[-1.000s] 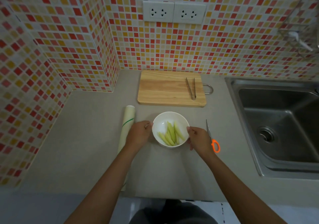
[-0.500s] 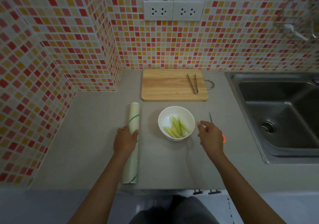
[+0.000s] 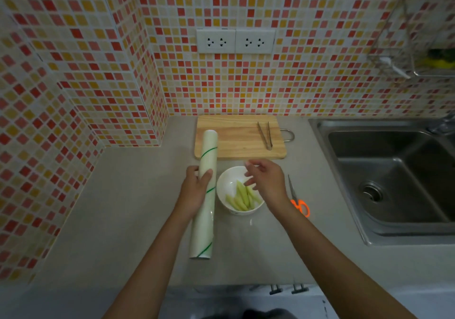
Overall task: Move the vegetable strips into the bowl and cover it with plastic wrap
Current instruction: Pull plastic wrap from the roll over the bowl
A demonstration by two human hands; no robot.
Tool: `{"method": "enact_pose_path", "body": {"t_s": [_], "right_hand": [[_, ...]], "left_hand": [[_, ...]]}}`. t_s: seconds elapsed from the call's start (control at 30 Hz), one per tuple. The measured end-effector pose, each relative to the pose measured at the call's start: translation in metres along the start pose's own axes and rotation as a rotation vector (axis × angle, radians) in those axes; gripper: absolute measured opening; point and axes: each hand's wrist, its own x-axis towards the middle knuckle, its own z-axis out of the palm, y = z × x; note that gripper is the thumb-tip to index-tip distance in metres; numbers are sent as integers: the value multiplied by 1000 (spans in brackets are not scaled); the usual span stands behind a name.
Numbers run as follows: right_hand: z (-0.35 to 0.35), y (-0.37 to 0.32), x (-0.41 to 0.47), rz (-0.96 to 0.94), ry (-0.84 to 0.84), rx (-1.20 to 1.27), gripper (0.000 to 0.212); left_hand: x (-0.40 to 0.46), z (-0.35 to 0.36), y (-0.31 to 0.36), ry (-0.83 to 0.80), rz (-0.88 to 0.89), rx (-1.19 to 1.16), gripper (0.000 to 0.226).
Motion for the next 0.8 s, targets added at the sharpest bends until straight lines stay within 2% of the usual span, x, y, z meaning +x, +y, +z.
{"method": "enact_pose_path", "body": {"t_s": [0.13,0.27,0.43,0.53,0.67,0.8], "right_hand": [[19,-21,9,82,-103,115,20],[24,-25,5,109,-63,176,36],[16,-22,3,155,-24,330,20],[11,-17,4,150,-22,327,9],[8,-15,9,125,-41,291,15],[1,-10,12,208,-68,390,18]], "left_hand": [[-4,22,31,-47,54,-77,32],[-12,40,47,-16,110,-131,33],[-17,54,49,1,123,-141,36],[-20,59,47,-7,127,-134,35],[-21,61,47,-5,129,-120,35],[-21,58,46,-4,114,-112,34]]}}
